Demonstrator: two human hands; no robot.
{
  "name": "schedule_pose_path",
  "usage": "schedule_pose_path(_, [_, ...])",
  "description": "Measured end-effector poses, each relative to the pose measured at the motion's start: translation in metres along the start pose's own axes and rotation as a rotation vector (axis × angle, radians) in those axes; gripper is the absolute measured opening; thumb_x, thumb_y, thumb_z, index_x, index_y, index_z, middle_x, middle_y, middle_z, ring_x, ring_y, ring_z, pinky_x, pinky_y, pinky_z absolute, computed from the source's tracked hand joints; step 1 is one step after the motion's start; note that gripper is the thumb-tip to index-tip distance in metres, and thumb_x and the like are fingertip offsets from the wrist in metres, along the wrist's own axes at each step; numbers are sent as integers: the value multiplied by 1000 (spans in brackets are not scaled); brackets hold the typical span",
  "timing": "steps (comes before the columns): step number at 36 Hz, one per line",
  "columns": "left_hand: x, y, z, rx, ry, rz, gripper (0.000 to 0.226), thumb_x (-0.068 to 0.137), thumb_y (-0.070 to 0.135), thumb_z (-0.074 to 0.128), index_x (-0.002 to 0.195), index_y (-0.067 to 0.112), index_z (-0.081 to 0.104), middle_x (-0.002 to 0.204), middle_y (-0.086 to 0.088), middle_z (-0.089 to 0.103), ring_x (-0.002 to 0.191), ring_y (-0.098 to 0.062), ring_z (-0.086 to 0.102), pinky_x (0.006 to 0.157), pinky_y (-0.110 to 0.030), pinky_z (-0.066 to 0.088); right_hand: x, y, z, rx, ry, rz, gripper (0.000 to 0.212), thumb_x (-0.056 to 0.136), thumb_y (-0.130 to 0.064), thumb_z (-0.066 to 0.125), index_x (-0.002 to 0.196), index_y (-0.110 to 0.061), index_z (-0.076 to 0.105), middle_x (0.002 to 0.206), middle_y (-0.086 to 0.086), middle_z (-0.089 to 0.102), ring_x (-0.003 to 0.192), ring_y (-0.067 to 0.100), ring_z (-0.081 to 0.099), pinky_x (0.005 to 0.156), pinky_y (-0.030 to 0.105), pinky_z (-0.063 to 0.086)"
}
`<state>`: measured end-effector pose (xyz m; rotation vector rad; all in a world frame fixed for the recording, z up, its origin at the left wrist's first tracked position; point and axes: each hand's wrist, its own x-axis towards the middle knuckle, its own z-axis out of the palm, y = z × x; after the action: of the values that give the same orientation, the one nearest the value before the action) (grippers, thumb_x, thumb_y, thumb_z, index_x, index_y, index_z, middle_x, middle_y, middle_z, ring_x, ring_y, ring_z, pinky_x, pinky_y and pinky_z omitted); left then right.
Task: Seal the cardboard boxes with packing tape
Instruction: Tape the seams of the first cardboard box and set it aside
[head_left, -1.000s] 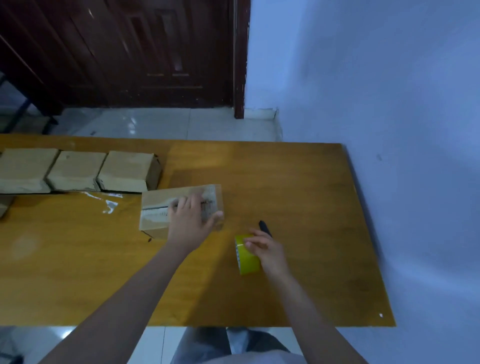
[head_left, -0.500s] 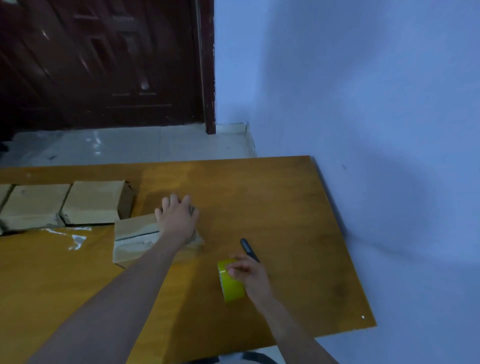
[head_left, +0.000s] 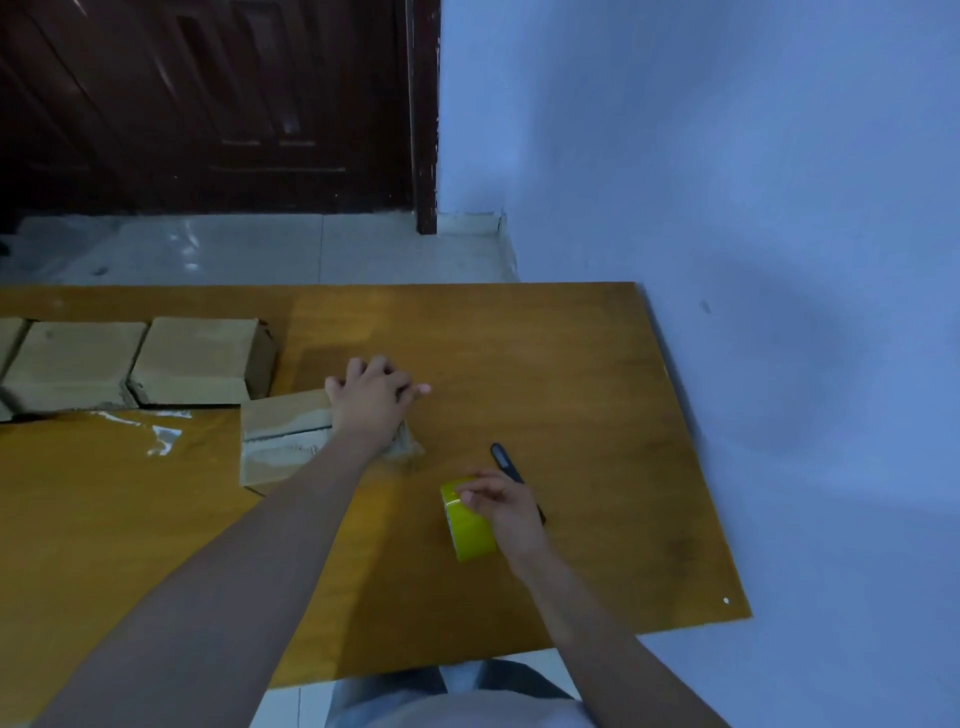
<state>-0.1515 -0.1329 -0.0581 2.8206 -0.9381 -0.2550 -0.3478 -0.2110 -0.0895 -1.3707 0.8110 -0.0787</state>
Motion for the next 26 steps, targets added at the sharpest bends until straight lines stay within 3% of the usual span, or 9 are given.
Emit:
schedule_pose_path(4, [-2,-3,0,-102,69,26,32,101,36,40,107,26,69,123,4,49,117,-22,35,96,-42,23,-1,0,1,-7,-1,2,12,85,-9,67,79,-17,74,121,0,60,110,13,57,95,33,46])
schedule_pose_path(8, [-9,-7,1,-139,229,190,29,97,30,50,120,21,66,117,-5,55,106,-24,41,91,-47,25,1,-3,-1,-12,-21,19,10,86,-5,65,84,-11,73,115,-2,61,101,7,57,83,22,44])
schedule_pose_path(12, [-30,-10,2,-196,274,326,44,91,37,37,80,10,71,84,-8,59,84,-31,55,74,-43,41,2,-5,-2,-24,-27,-6,14,85,-3,66,79,-16,70,110,-1,61,103,15,55,78,19,42])
schedule_pose_path(14, [-43,-15,5,-200,228,394,43,86,36,39,72,9,70,88,-9,60,92,-32,53,78,-44,47,2,-5,-4,-49,-46,-3,18,87,-7,65,74,-19,69,114,-1,60,106,15,54,83,24,41])
schedule_pose_path(16, [-54,-21,8,-135,162,419,38,80,40,44,75,12,70,101,-10,59,101,-29,45,83,-44,46,4,-5,-5,-75,-55,-11,23,87,-9,65,73,-26,68,116,0,58,110,17,53,90,30,41])
schedule_pose_path(20, [-64,-24,8,-33,29,419,32,70,41,57,86,15,66,118,-15,55,109,-39,49,85,-48,49,4,-3,-4,-103,-55,-25,24,87,-9,65,73,-29,68,121,4,58,118,22,51,96,34,40])
schedule_pose_path(23, [-64,-20,12,21,112,439,25,70,27,78,83,13,61,115,-17,56,108,-37,46,79,-48,53,2,-4,-4,-106,-62,-37,24,87,-9,65,74,-29,68,120,2,58,118,21,51,97,35,41])
schedule_pose_path(26, [-64,-7,17,19,217,348,19,69,14,82,75,8,65,109,-17,60,106,-32,40,74,-47,55,1,-4,-5,-112,-70,-33,21,87,-12,65,76,-29,68,119,-1,57,116,18,51,94,31,39])
